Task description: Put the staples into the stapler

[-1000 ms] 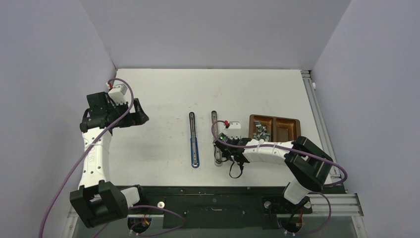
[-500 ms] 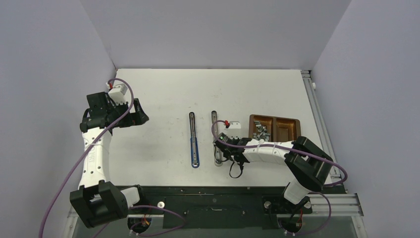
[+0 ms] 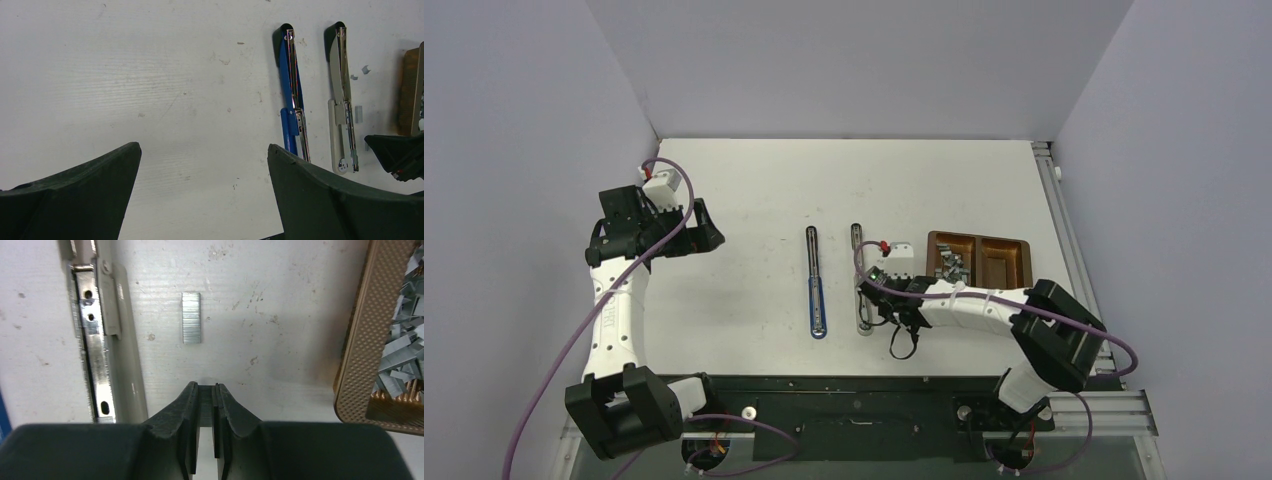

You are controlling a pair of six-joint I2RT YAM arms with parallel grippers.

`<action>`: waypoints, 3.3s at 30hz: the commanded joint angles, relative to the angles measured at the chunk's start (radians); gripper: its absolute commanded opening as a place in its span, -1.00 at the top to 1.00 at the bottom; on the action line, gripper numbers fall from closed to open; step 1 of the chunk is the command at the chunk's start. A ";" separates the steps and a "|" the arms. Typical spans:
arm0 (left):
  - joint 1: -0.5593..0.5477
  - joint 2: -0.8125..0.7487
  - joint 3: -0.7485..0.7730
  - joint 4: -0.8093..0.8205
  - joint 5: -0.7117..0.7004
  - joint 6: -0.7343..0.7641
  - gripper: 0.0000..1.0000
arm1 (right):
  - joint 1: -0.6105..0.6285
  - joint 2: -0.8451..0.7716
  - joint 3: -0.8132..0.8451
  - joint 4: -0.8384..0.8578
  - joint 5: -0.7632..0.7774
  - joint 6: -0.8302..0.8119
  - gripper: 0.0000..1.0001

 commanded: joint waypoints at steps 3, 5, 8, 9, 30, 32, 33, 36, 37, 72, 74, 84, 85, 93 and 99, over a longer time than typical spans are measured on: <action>-0.002 -0.017 0.033 0.021 0.022 -0.011 -0.93 | 0.043 -0.080 0.124 -0.073 0.088 -0.018 0.83; -0.003 -0.020 0.032 0.021 0.025 -0.011 -0.93 | 0.059 -0.078 0.154 -0.086 0.098 -0.018 0.83; -0.003 -0.024 0.032 0.018 0.027 -0.012 -0.92 | 0.090 -0.069 0.200 -0.096 0.109 -0.020 0.83; -0.003 -0.027 0.030 0.016 0.027 0.002 -0.93 | 0.101 -0.063 0.215 -0.100 0.113 -0.020 0.83; -0.003 -0.020 -0.011 0.022 0.042 0.025 -0.93 | 0.304 0.222 0.480 0.014 0.314 -0.028 0.83; -0.003 -0.018 -0.012 0.023 0.041 0.024 -0.93 | 0.313 0.236 0.478 0.035 0.326 -0.030 0.83; -0.003 -0.017 -0.014 0.024 0.041 0.023 -0.92 | 0.317 0.243 0.477 0.048 0.330 -0.032 0.83; -0.003 -0.010 -0.018 0.027 0.044 0.013 -0.92 | 0.329 0.262 0.472 0.077 0.342 -0.034 0.83; -0.003 -0.009 -0.020 0.029 0.045 0.010 -0.92 | 0.332 0.265 0.465 0.088 0.349 -0.035 0.83; -0.003 -0.012 -0.037 0.046 0.024 0.011 -0.92 | 0.354 0.308 0.392 0.146 0.342 0.044 0.83; -0.003 -0.011 -0.036 0.046 0.025 0.010 -0.92 | 0.355 0.308 0.391 0.145 0.342 0.048 0.83; -0.003 -0.012 -0.034 0.048 0.024 0.009 -0.92 | 0.355 0.310 0.387 0.151 0.334 0.044 0.83; -0.003 -0.013 -0.035 0.048 0.024 0.009 -0.93 | 0.353 0.310 0.388 0.151 0.334 0.042 0.83; -0.002 -0.013 -0.035 0.048 0.025 0.011 -0.93 | 0.355 0.303 0.383 0.166 0.328 0.031 0.83; -0.003 -0.014 -0.035 0.050 0.026 0.009 -0.93 | 0.358 0.309 0.383 0.172 0.318 0.026 0.83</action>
